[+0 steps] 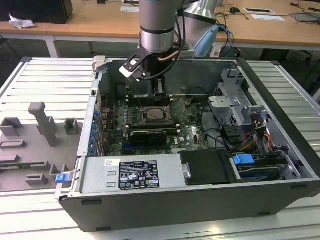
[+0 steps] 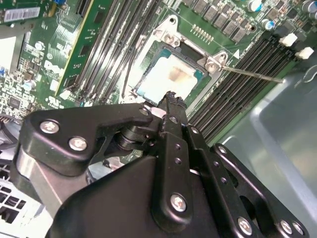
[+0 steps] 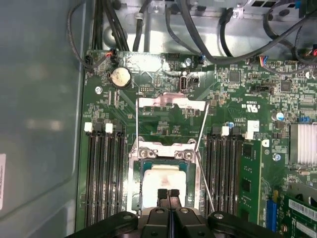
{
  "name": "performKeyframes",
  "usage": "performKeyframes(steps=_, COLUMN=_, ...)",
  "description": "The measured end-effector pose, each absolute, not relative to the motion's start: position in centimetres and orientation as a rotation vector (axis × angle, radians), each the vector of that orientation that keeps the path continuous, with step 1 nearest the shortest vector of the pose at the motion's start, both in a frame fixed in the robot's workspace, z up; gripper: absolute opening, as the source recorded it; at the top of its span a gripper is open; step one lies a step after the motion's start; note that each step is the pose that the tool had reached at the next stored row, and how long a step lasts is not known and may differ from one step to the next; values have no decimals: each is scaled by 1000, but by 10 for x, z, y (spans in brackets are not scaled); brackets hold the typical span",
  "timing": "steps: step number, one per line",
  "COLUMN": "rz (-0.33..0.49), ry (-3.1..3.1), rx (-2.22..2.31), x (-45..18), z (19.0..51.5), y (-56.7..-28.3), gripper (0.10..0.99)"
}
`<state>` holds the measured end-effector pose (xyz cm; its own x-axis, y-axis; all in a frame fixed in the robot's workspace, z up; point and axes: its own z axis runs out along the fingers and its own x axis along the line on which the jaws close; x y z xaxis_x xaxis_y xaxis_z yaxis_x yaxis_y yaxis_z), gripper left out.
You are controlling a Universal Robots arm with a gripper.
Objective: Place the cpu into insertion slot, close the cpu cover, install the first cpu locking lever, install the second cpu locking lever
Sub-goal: 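Close the cpu cover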
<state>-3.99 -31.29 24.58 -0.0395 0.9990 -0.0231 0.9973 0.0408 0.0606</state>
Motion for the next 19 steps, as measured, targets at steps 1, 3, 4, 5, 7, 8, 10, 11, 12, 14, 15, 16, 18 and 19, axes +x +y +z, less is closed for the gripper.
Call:
performKeyframes(steps=1, rz=43, ry=2223, rx=2135, x=-38, z=246, y=-313, gripper=106)
performKeyframes(steps=3, rz=43, ry=2223, rx=2135, x=-37, z=249, y=-313, gripper=106)
performKeyframes(steps=4, rz=42, ry=2223, rx=2135, x=-30, z=249, y=-313, gripper=106)
performKeyframes(steps=5, rz=42, ry=2223, rx=2135, x=-30, z=249, y=-313, gripper=106)
performKeyframes(steps=7, rz=43, ry=2223, rx=2135, x=-29, z=251, y=-313, gripper=106)
performKeyframes(steps=8, rz=42, ry=2223, rx=2135, x=-29, z=251, y=-313, gripper=106)
performKeyframes(steps=10, rz=42, ry=2223, rx=2135, x=-27, z=251, y=-313, gripper=106)
performKeyframes(steps=11, rz=42, ry=2223, rx=2135, x=-27, z=251, y=-313, gripper=106)
performKeyframes(steps=12, rz=42, ry=2223, rx=2135, x=-26, z=251, y=-313, gripper=106)
performKeyframes(steps=14, rz=42, ry=2223, rx=2135, x=-24, z=251, y=-313, gripper=106)
performKeyframes(steps=15, rz=42, ry=2223, rx=2135, x=-23, z=251, y=-313, gripper=106)
performKeyframes(steps=16, rz=42, ry=2223, rx=2135, x=-22, z=251, y=-313, gripper=106)
performKeyframes(steps=18, rz=42, ry=2223, rx=2135, x=-20, z=251, y=-313, gripper=106)
performKeyframes(steps=19, rz=42, ry=2223, rx=2135, x=-20, z=251, y=-313, gripper=106)
